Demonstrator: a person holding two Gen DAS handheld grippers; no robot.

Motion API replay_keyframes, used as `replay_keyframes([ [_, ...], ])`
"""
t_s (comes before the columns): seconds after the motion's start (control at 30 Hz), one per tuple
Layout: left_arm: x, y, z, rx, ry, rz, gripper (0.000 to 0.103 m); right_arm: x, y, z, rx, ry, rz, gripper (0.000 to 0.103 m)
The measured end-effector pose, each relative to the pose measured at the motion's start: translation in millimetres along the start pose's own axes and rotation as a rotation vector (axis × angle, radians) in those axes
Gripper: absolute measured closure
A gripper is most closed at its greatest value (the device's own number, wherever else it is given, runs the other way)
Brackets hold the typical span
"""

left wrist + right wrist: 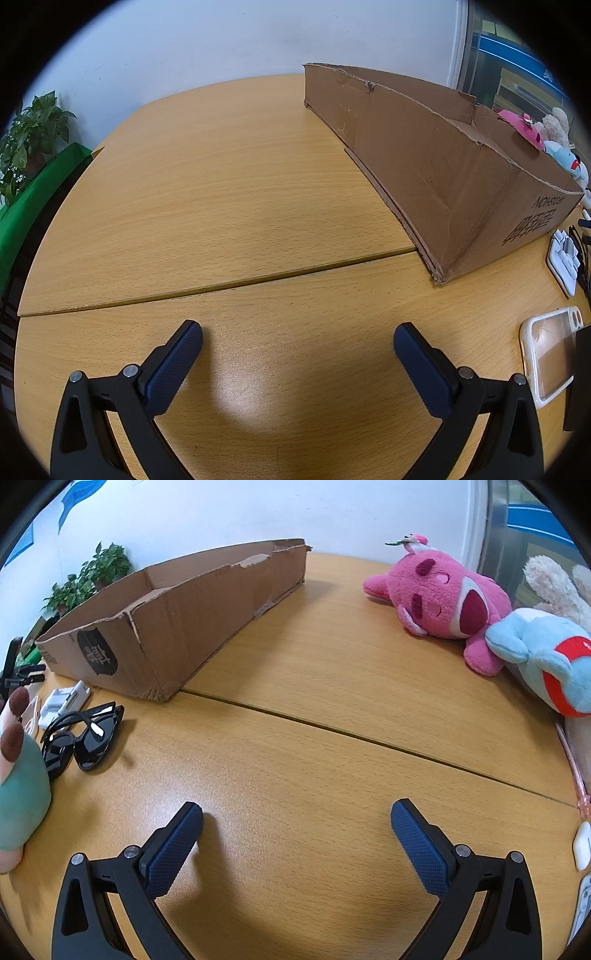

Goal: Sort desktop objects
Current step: 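Grasp the teal-and-pink plush pig with the right gripper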

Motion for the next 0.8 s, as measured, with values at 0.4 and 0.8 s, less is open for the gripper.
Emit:
replay_keyframes([
  [0.4, -12, -14, 7, -0.136, 0.079, -0.086, 0.000, -49, 3, -33, 0.233, -0.087, 0.023, 0.000],
  [0.8, -159, 19, 138, -0.126, -0.109, 0.217, 0.000, -127, 56, -213, 0.122, 0.241, 0.161, 0.000],
])
Point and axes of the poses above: each gripper's, at about its wrist camera, not at the fingertips, and x roughly the way its jaws point, z to its right, y to its top, the point moved 7 cm from there along x, roughly the way its jaws point, and after that the axes turned 1 degree about -z, right-handed, at the moved point
